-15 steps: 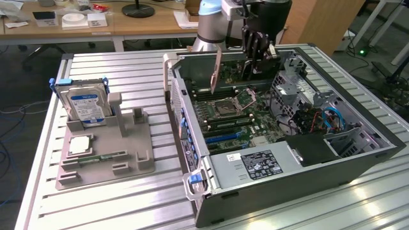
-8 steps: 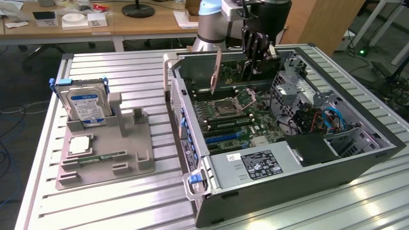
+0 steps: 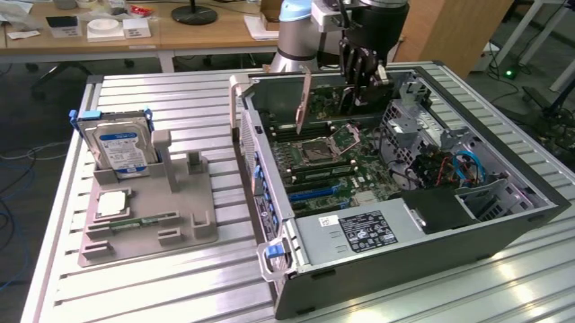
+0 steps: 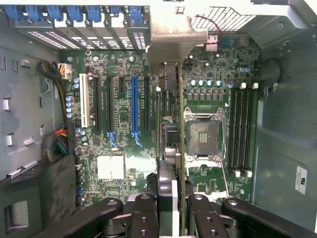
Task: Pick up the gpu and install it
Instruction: 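Insert the gpu into the slot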
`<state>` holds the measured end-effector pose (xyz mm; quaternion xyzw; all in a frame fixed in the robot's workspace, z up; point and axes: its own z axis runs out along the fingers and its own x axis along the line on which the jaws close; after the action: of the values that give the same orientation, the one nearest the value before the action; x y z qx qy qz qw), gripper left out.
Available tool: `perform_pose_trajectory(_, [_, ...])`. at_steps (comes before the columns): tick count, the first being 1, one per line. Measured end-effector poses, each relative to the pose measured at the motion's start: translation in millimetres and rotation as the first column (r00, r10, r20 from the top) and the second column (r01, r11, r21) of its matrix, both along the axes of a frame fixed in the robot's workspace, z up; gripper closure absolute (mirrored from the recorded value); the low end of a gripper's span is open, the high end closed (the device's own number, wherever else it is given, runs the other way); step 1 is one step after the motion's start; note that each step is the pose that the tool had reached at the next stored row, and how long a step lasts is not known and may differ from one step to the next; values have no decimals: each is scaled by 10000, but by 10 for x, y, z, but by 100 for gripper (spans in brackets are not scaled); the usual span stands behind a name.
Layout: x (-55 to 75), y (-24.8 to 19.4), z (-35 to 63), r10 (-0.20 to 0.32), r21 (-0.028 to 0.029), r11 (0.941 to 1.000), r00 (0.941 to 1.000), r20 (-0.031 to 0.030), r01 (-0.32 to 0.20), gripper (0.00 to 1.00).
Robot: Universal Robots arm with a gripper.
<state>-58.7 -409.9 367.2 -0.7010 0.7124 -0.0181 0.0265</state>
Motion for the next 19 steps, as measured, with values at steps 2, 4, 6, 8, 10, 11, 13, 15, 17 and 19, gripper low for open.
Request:
perform_pose_trajectory(2, [-1, -27, -16, -6, 3, 10000, 10000, 1, 6, 72])
perform_pose_trajectory(4, [-1, -50, -28, -6, 2, 10000, 10000, 1, 6, 72])
perform_pose_trajectory(6, [-1, -70, -40, -6, 4, 10000, 10000, 2, 6, 72])
perform_pose_trajectory(8, [-1, -90, -47, -6, 3, 10000, 10000, 2, 6, 72])
perform_pose_trajectory(10, [-1, -110, -51, -7, 2, 10000, 10000, 2, 7, 72])
perform_pose_trajectory(11, [-1, -124, -54, -7, 2, 10000, 10000, 1, 7, 72])
perform_pose_trajectory(13, [-1, -166, -63, -6, 1, 10000, 10000, 1, 6, 72])
perform_pose_trajectory(15, [-1, -208, -75, -6, 2, 10000, 10000, 2, 6, 72])
perform_pose_trajectory(17, [-4, -220, -93, -7, 4, 10000, 10000, 3, 7, 72])
perform_pose_trajectory(19, [-11, -221, -118, -7, 3, 10000, 10000, 2, 7, 72])
